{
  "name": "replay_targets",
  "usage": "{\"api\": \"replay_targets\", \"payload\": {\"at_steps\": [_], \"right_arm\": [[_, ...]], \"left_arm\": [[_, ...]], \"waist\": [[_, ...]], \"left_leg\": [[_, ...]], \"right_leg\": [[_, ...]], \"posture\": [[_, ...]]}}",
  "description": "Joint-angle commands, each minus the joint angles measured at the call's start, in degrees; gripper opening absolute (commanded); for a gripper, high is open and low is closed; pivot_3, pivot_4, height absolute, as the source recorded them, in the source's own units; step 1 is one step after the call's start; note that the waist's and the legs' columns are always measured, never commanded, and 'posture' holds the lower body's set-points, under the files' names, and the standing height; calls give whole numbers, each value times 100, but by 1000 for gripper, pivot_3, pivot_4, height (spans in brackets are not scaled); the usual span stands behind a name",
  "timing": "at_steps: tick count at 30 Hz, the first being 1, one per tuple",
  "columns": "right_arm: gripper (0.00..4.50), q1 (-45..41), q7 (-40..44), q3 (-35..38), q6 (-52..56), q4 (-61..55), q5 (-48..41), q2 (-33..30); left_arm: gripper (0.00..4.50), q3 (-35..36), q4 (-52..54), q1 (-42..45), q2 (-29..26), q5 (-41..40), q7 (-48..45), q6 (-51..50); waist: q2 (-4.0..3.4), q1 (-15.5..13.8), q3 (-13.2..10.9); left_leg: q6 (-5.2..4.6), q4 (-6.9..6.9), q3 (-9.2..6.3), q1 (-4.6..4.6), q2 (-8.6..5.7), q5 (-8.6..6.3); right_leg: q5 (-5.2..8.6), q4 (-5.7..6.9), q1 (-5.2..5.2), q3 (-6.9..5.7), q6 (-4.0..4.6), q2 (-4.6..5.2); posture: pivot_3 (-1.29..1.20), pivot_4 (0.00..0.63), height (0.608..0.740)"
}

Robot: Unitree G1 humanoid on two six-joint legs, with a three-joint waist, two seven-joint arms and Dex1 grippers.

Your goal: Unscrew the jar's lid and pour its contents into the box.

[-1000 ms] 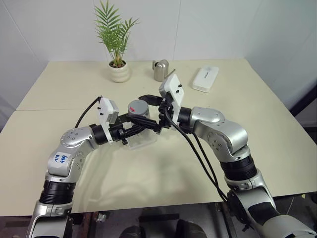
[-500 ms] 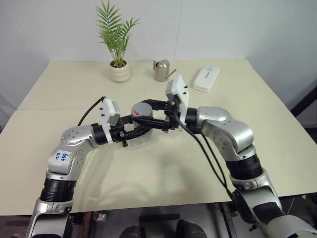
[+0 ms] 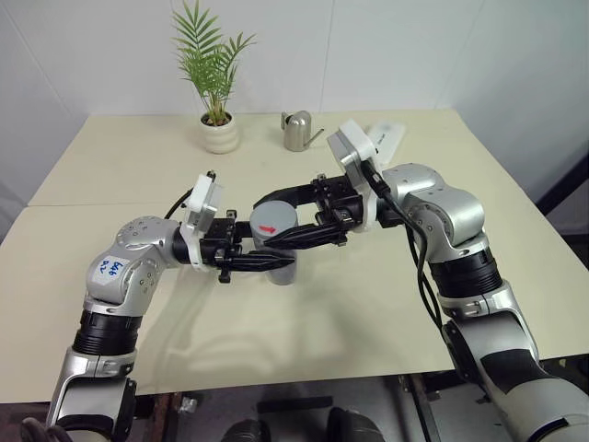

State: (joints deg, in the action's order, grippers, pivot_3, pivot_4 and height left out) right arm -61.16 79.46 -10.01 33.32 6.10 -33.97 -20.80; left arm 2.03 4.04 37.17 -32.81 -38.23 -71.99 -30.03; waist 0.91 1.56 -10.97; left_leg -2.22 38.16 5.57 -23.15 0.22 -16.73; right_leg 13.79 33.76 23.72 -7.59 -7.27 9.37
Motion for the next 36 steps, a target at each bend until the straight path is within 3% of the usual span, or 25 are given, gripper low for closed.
{"api": "replay_targets", "payload": {"at_steps": [1, 3, 13, 19, 30, 36], "right_arm": [[3969, -146, -29, 135, -116, -253, -42, -2], [4479, -63, -247, 262, -374, -244, 101, -5], [4479, 421, -1212, 126, -106, -1109, 265, -19], [4479, 241, -1775, -156, 72, -865, 554, 286], [4479, -141, -1807, -41, -131, -167, 709, 443], [4479, -221, -1632, 118, -440, 266, 797, 199]], "left_arm": [[1928, 175, 82, -100, -143, -111, 78, -112], [1928, 223, 65, -140, -219, -49, 138, -111], [1928, 254, 3, -280, -229, 282, 530, 273], [1928, 85, -12, -280, -120, 527, 575, 612], [1928, 104, 165, -436, -42, 492, 680, 756], [1928, 160, 257, -489, -2, 435, 727, 758]], "waist": [[0, 0, 0], [0, 1, 0], [0, -2, 0], [0, 2, 0], [-1, 3, 0], [-1, 0, 0]], "left_leg": [[0, 0, 0, -1, 0, -1], [0, 0, -1, -1, -1, -1], [3, -2, -2, -1, -2, -2], [4, 0, 4, 0, 1, -1], [-1, -2, 0, -2, -2, -4], [-1, 0, 1, -2, -2, -4]], "right_leg": [[0, -1, 0, 0, 0, 0], [0, -1, 0, 0, 0, 0], [0, -1, 1, -1, 0, 3], [1, 2, 2, 0, 1, 2], [1, 0, 3, -1, 1, 3], [1, 1, 2, -1, 1, 2]], "posture": [[0, 150, 740], [0, 150, 740], [0, 150, 740], [0, 150, 740], [0, 150, 740], [0, 150, 740]]}}
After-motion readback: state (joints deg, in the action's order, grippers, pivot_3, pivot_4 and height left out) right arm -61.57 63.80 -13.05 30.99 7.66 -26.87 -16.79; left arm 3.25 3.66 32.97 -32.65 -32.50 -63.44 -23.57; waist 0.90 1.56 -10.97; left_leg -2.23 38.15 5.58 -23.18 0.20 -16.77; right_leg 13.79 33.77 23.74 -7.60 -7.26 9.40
